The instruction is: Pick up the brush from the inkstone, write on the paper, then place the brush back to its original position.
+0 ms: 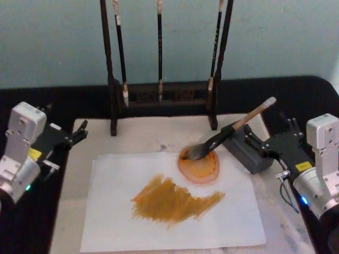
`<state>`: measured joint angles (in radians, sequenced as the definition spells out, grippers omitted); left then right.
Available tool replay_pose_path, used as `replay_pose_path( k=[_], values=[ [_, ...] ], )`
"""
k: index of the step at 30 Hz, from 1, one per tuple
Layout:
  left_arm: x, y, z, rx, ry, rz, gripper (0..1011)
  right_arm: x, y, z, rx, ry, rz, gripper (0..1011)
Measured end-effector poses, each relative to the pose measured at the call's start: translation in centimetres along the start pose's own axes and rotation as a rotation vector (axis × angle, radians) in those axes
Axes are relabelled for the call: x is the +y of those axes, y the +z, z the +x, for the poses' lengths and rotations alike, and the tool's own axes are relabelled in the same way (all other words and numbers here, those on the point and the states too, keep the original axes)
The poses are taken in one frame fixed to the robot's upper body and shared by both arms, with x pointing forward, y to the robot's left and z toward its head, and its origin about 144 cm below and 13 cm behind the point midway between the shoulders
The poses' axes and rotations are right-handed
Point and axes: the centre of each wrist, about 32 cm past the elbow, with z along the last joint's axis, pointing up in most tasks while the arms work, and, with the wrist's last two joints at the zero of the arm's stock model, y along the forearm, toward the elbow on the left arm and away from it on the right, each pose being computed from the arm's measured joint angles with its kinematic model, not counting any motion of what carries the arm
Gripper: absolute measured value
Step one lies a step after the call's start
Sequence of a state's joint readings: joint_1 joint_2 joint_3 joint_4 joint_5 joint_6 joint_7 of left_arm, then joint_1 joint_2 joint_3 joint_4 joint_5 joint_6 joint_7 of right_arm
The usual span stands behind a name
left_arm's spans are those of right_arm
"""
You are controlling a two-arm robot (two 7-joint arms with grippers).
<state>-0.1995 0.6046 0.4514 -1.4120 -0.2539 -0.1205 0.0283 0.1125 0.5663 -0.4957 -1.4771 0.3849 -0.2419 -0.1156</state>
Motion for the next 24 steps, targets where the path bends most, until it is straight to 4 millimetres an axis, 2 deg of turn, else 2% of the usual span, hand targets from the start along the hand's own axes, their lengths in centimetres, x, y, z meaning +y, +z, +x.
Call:
replay_pose_path(
  k=[24],
  values=[
    [0.00,0.00,0.00,0.000,0.000,0.000,1010,0.00,0.00,0.00,0.000,0.000,0.000,1000]
  ],
)
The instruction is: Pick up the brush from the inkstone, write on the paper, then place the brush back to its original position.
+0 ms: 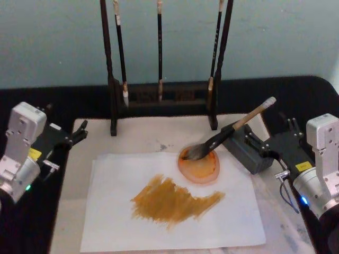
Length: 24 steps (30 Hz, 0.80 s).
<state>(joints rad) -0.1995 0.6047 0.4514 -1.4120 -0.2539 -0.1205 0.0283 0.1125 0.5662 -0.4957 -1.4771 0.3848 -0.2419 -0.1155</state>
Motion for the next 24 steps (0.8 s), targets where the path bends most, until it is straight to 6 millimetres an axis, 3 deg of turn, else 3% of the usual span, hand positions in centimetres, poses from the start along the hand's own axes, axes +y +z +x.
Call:
replay_pose_path(
  k=[24],
  values=[
    [0.00,0.00,0.00,0.000,0.000,0.000,1010,0.00,0.00,0.00,0.000,0.000,0.000,1000]
  ],
)
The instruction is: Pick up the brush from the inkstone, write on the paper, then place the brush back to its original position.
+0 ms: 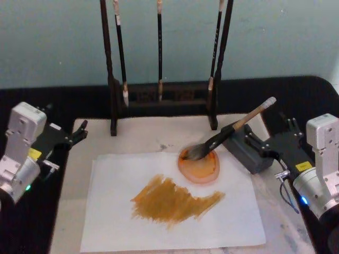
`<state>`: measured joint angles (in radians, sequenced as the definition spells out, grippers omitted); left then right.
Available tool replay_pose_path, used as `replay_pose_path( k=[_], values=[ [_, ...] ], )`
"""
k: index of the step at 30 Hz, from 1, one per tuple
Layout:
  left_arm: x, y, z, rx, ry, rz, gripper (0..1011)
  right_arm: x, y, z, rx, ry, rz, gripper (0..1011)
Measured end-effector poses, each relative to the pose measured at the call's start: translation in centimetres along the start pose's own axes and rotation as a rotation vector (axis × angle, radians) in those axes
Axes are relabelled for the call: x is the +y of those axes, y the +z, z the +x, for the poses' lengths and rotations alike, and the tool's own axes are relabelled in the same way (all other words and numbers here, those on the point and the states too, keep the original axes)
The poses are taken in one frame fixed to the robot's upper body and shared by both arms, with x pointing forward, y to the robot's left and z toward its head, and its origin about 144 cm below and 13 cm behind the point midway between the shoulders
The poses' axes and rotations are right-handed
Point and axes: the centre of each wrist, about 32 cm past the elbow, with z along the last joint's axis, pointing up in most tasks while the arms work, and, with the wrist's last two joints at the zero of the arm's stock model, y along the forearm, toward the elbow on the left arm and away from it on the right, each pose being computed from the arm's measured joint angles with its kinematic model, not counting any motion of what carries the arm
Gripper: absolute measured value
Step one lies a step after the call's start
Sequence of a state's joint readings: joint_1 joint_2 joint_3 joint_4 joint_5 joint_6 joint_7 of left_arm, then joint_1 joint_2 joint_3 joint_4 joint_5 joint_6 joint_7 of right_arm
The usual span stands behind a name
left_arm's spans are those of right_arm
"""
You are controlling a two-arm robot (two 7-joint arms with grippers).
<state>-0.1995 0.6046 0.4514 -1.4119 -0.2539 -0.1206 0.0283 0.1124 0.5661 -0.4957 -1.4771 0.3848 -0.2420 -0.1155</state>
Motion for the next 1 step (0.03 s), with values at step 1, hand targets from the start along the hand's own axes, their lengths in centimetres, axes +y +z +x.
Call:
replay_pose_path(
  k=[1],
  values=[
    [0.00,0.00,0.00,0.000,0.000,0.000,1009,0.00,0.00,0.00,0.000,0.000,0.000,1000]
  ],
)
